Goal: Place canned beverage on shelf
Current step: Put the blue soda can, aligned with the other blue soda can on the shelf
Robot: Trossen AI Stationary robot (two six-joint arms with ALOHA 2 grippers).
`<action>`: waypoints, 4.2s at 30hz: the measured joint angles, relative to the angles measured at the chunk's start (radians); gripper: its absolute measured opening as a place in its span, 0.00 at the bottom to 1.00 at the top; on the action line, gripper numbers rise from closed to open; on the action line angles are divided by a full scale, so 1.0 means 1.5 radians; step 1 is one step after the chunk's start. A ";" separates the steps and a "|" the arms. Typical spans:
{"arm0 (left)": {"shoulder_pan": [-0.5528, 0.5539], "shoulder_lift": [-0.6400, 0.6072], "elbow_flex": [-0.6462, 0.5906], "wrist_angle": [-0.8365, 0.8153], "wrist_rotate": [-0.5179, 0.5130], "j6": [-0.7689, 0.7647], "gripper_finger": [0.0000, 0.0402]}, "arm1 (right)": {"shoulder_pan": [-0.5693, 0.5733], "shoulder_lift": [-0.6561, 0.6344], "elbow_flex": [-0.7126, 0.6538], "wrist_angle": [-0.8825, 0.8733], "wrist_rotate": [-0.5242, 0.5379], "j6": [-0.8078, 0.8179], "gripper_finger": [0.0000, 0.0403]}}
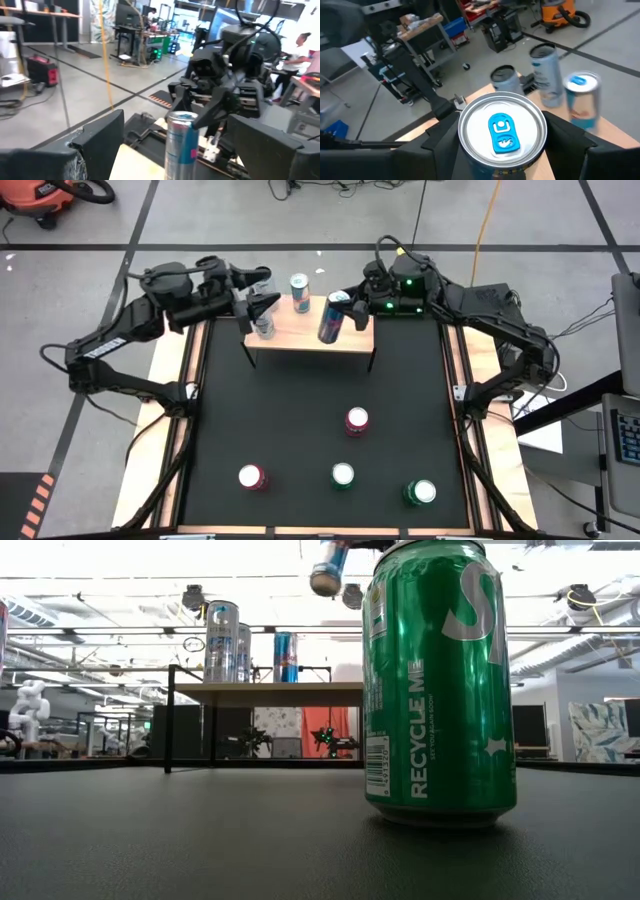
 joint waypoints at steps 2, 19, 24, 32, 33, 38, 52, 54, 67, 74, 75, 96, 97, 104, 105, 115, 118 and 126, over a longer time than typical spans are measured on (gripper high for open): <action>0.000 -0.009 0.000 -0.010 -0.013 0.004 0.89 | 0.008 0.011 0.000 0.012 0.000 0.000 0.55; 0.000 -0.052 0.000 -0.081 -0.058 0.019 0.89 | 0.063 0.118 0.000 0.136 0.155 -0.040 0.55; -0.007 -0.053 0.000 -0.091 -0.057 0.023 0.89 | 0.071 0.154 0.000 0.178 0.176 -0.034 0.55; -0.019 -0.054 0.000 -0.095 -0.056 0.037 0.89 | 0.075 0.185 0.000 0.203 0.195 -0.053 0.55; -0.021 -0.054 0.000 -0.095 -0.056 0.037 0.89 | 0.075 0.190 0.000 0.201 0.194 -0.057 0.55; -0.025 -0.054 0.000 -0.095 -0.056 0.037 0.89 | 0.078 0.205 0.000 0.196 0.194 -0.080 0.55; -0.024 -0.053 0.000 -0.096 -0.056 0.033 0.89 | 0.078 0.203 0.000 0.193 0.221 -0.163 0.55; -0.024 -0.053 0.000 -0.099 -0.056 0.033 0.89 | 0.078 0.203 0.000 0.190 0.233 -0.177 0.55; -0.024 -0.053 0.000 -0.105 -0.056 0.033 0.89 | 0.069 0.234 0.000 0.224 0.243 -0.203 0.55; -0.024 -0.053 0.000 -0.109 -0.055 0.032 0.89 | 0.069 0.236 0.000 0.232 0.243 -0.186 0.55; -0.024 -0.053 0.000 -0.109 -0.055 0.032 0.89 | 0.069 0.236 0.000 0.231 0.244 -0.189 0.55; -0.043 -0.053 0.000 -0.115 -0.055 0.031 0.89 | 0.047 0.242 0.000 0.205 0.243 -0.174 0.55; -0.043 -0.053 0.000 -0.117 -0.055 0.031 0.89 | 0.047 0.242 0.000 0.205 0.243 -0.174 0.55; -0.043 -0.053 0.000 -0.124 -0.055 0.031 0.89 | 0.047 0.242 0.000 0.205 0.243 -0.165 0.55; -0.043 -0.053 0.000 -0.124 -0.055 0.031 0.89 | 0.047 0.242 0.000 0.204 0.243 -0.163 0.55; -0.043 -0.053 0.000 -0.123 -0.055 0.031 0.89 | 0.048 0.250 0.000 0.202 0.241 -0.140 0.55; -0.044 -0.053 0.000 -0.123 -0.055 0.031 0.89 | 0.048 0.249 0.000 0.208 0.242 -0.140 0.55; -0.047 -0.053 0.000 -0.123 -0.055 0.032 0.89 | 0.047 0.250 0.000 0.205 0.241 -0.140 0.55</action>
